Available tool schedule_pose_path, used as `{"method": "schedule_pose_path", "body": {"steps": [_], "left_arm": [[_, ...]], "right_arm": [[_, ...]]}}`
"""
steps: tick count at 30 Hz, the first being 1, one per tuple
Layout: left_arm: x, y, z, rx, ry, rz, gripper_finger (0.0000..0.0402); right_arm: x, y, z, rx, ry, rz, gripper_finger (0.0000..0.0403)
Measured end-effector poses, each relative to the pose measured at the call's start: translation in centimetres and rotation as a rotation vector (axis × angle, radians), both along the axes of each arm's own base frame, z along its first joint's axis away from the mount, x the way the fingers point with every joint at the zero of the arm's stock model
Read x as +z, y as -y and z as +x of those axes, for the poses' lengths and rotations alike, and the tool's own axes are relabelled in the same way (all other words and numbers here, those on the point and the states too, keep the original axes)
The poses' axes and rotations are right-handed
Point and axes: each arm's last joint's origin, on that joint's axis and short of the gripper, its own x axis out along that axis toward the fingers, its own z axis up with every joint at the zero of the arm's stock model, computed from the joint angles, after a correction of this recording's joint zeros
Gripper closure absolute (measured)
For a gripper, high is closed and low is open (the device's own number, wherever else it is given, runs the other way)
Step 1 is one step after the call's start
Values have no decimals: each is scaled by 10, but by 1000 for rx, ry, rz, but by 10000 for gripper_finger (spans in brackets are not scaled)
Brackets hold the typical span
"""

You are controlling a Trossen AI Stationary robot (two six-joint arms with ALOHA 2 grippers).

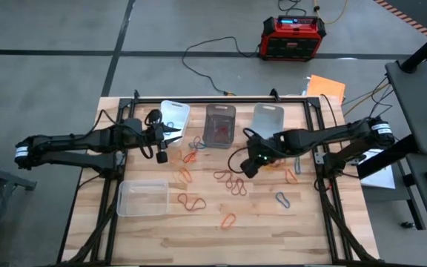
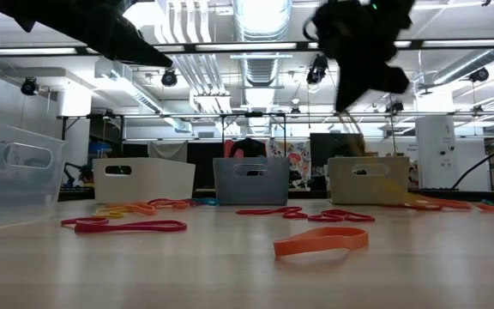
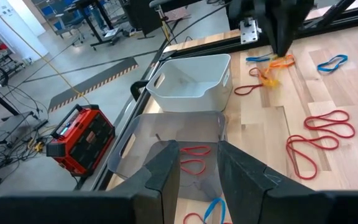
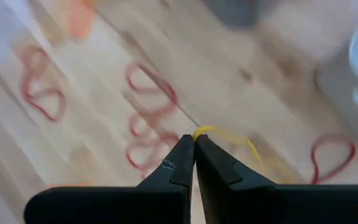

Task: Sort rubber bands into baskets
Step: Put the yellow rubber band into the gray bin

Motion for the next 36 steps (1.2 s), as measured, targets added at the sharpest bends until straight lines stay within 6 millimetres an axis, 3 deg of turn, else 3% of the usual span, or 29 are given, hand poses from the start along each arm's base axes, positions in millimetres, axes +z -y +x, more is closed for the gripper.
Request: {"method": "schedule_pose_path", "body": {"steps": [9, 18, 25, 36], "left_arm": [[0, 0, 0, 1, 1, -2, 310], [0, 0, 0, 4, 5, -14, 310], [0, 0, 0, 5, 4, -14, 310], [0, 0, 0, 7, 7, -21, 310]], "right_arm": [[64, 3, 13, 93, 172, -214, 394], [98, 6, 14, 119, 233, -377, 394], [102, 16, 6, 38, 132, -501, 394], [80, 56, -3, -132, -122, -573, 394]]}}
